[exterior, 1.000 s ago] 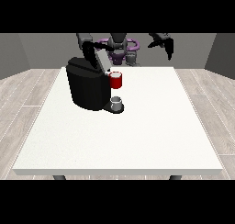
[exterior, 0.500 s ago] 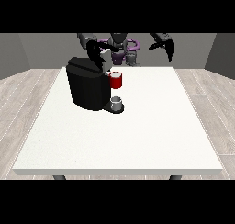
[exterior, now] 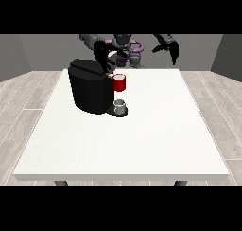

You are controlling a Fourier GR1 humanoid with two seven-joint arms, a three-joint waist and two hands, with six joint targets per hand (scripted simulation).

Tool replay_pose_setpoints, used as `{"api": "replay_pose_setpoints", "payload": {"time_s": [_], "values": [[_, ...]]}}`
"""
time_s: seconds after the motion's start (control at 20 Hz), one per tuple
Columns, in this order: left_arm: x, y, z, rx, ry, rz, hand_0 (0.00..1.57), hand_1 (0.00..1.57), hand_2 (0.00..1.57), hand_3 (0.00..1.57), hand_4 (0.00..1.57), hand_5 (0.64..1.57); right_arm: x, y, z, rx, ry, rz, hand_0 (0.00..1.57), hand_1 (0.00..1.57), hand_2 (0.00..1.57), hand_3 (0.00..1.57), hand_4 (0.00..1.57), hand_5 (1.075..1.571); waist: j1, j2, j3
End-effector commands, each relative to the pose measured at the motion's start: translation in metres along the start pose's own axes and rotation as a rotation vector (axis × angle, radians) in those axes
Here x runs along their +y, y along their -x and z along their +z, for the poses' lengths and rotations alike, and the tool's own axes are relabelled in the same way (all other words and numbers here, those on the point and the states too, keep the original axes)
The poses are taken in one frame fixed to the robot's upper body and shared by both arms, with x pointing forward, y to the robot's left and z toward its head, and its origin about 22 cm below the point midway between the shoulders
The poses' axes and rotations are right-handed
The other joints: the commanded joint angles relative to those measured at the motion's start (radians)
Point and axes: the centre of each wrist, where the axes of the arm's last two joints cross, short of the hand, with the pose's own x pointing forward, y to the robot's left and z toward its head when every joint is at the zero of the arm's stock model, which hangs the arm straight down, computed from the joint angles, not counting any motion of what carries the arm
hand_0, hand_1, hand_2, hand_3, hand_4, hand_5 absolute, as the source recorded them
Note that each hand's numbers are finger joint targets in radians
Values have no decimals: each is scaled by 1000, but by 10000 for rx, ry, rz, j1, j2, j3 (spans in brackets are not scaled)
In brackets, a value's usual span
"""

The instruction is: Insert the coffee pod into the coffee machine and close the lid

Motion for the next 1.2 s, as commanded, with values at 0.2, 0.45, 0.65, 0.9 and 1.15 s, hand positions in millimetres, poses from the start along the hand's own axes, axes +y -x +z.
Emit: {"api": "replay_pose_setpoints", "payload": {"time_s": [0.2, 0.45, 0.65, 0.9, 1.15], "values": [[-14, -16, -18, -803, 698, -76, 0, 0, 0, 0, 407, 1571, 29, -76, -2, -2314, -534, -112, 0, 0, 0, 0, 160, 1571, 1411, 553, -179], [-19, -30, -28, -1445, 1023, -169, 0, 0, 0, 0, 397, 1571, 13, -81, 1, -2321, -247, 410, 0, 0, 0, 0, 87, 1571, 2044, 910, -170], [-13, -34, -32, -1479, 1441, -236, 0, 0, 0, 0, 429, 1571, -22, -105, -1, -2383, 409, 550, 0, 0, 0, 0, 0, 1571, 2618, 1067, -173], [-31, -38, -40, -1698, 1786, -232, 0, 0, 0, 0, 395, 1571, -38, -122, 1, -2505, 615, 817, 0, 0, 0, 0, 0, 1571, 3079, 1454, -176], [-25, -55, -52, -2276, 1939, -166, 0, 0, 0, 0, 352, 1571, -55, -129, 8, -2706, 953, 376, 0, 0, 0, 0, 0, 1571, 3486, 1936, -163]]}}
